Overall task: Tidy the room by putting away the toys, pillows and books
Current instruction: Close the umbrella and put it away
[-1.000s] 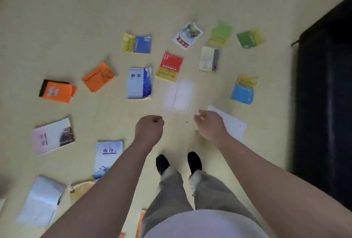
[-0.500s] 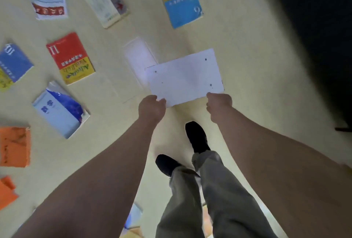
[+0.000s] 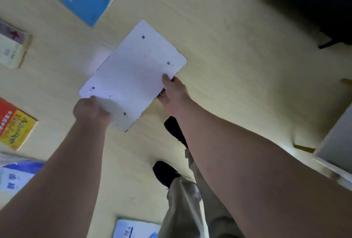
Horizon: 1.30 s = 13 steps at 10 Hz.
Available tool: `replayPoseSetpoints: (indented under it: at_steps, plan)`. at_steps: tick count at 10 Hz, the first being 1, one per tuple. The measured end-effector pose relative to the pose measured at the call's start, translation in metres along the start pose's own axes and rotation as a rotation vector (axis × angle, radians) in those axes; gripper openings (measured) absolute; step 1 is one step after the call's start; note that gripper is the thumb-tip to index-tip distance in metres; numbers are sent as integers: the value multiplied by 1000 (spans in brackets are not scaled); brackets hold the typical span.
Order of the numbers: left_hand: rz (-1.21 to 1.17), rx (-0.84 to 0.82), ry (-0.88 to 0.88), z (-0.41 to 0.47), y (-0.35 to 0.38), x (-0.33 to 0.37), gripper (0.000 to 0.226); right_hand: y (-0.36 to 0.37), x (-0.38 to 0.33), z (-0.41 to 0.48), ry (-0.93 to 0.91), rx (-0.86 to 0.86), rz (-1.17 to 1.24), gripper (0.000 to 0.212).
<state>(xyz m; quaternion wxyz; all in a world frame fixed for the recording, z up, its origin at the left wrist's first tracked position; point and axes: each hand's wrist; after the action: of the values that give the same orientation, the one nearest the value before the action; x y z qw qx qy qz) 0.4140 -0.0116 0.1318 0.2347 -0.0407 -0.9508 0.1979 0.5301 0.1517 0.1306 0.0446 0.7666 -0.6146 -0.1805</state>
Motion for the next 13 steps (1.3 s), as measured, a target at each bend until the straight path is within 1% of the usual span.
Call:
replayPoseSetpoints:
  at_steps: [1,2,3,4,5,6,7,8,9,10,11,12,13]
  plan:
    - [1,-50,-2,-47,43,-4,42,-18,-38,-9,-41,98,42,19]
    - [-144,-155,-187,-97,89,-9,29,-38,-91,-17,-110,174,121,28]
    - [-350,-374,-216,-126,135,-21,25,-58,-153,-20,-196,317,96,37]
    - [-266,-455,-218,-131,174,-29,25,-64,-206,-16,-215,435,-130,51]
    - [-279,-508,-238,-135,207,-26,24,-77,-231,-16,-349,715,-1325,58]
    - [-241,-548,-220,-137,234,-23,24,-92,-259,7,-326,626,-1368,60]
    - [-202,-550,-193,-135,254,-18,23,-85,-287,12,-244,532,-850,52]
    - [-198,-531,-192,-131,267,-18,24,-88,-294,19,-234,539,-937,53]
    - [-170,-523,-203,-132,277,-25,26,-97,-302,18,-210,564,-1156,62]
    - [-149,-516,-192,-136,279,-32,26,-118,-302,27,-256,614,-1435,75]
    - [-119,-478,-188,-138,273,-32,23,-117,-294,26,-132,592,-1419,74]
    - [-57,-455,-183,-137,264,-35,19,-118,-283,33,-153,571,-1760,77]
    - [99,-442,-170,-136,256,-33,17,-118,-281,41,-187,614,-1873,73]
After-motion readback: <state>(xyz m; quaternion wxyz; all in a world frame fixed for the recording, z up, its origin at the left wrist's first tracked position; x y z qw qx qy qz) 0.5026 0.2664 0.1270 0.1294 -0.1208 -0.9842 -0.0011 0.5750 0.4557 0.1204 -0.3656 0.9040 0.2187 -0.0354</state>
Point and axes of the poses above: each hand's wrist, its own z-axis towards the middle knuckle, its own y-axis out of the palm, x = y × z, and after that the axes turned 2 degrees about -x, right-handed
